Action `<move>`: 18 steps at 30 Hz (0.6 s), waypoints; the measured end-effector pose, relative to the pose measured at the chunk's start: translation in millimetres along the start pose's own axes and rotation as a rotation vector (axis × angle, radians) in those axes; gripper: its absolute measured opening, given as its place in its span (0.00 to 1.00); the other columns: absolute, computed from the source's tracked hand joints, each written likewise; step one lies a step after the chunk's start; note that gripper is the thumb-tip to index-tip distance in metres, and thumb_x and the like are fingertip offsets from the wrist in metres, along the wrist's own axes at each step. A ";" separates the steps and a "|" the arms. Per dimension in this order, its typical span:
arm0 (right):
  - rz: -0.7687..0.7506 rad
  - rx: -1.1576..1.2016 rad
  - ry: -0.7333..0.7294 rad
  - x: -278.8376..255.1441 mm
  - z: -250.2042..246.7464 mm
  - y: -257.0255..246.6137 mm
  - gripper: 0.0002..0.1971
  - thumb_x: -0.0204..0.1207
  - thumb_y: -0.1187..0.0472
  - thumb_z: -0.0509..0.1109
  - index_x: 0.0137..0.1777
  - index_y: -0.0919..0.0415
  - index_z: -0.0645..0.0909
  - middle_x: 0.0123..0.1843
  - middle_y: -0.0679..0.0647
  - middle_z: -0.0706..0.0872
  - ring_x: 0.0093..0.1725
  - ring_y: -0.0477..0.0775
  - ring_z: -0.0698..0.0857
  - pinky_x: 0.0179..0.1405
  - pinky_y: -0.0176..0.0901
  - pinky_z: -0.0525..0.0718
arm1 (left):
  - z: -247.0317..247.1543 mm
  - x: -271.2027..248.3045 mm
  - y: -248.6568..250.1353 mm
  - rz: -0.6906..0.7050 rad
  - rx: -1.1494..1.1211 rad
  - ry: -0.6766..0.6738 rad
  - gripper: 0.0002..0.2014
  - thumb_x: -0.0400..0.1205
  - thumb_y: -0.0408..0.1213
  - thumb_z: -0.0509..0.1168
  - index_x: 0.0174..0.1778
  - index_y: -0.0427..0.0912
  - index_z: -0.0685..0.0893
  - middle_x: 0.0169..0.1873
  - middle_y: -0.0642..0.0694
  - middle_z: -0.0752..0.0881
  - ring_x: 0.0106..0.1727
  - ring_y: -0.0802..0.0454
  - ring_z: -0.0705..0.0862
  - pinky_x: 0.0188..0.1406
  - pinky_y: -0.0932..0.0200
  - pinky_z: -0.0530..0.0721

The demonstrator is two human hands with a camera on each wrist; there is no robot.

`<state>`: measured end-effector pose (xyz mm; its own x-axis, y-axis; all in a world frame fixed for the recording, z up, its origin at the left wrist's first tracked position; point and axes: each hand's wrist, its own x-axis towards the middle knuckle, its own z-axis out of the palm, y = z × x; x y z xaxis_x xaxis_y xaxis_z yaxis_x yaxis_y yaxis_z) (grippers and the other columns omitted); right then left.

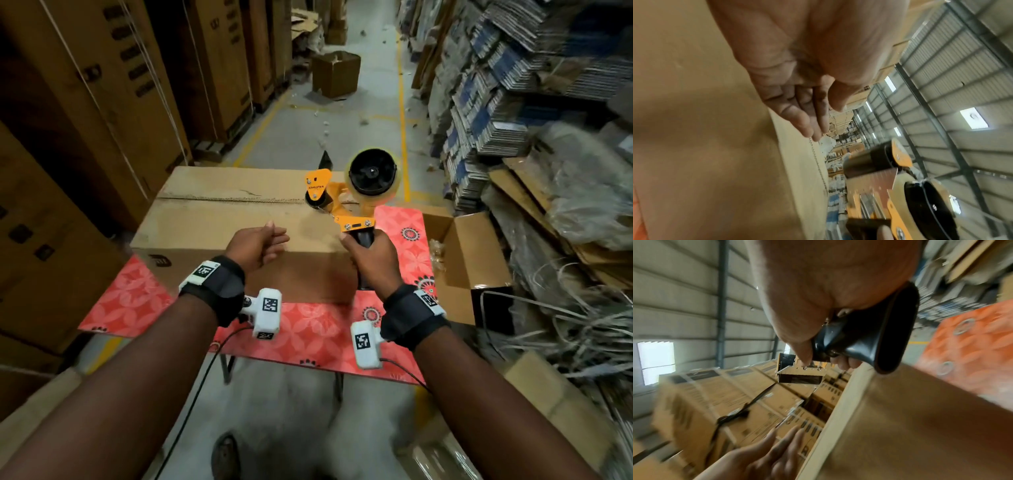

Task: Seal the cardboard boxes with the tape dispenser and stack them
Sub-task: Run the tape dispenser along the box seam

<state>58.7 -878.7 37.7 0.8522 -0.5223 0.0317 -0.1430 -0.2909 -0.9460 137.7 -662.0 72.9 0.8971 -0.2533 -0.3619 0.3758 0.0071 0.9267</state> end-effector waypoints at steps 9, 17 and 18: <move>-0.163 -0.023 -0.172 6.1 101.5 -76.2 0.15 0.75 0.53 0.78 0.56 0.59 0.80 0.45 0.49 0.86 0.42 0.54 0.88 0.28 0.31 0.81 | -80.4 17.2 32.2 -0.266 -0.661 -0.265 0.27 0.86 0.56 0.55 0.62 0.33 0.80 0.58 0.37 0.87 0.54 0.47 0.87 0.39 0.58 0.90; -0.231 -0.011 -0.289 27.5 182.0 -131.0 0.10 0.76 0.58 0.78 0.51 0.52 0.78 0.43 0.49 0.86 0.38 0.47 0.85 0.36 0.40 0.84 | -174.8 48.5 72.0 -0.201 -0.948 -0.277 0.12 0.77 0.26 0.60 0.55 0.31 0.79 0.39 0.39 0.85 0.33 0.50 0.87 0.32 0.62 0.88; -0.235 -0.019 -0.296 30.5 189.8 -136.2 0.11 0.76 0.58 0.78 0.52 0.53 0.79 0.44 0.50 0.86 0.38 0.47 0.85 0.37 0.40 0.84 | -185.3 52.2 73.3 -0.196 -0.944 -0.283 0.12 0.78 0.26 0.58 0.57 0.30 0.79 0.40 0.39 0.85 0.34 0.50 0.86 0.33 0.62 0.88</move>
<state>199.7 -702.9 106.3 0.9711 -0.1858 0.1496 0.0666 -0.3911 -0.9179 255.0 -495.4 103.1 0.7576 -0.5518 -0.3485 0.6513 0.6735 0.3495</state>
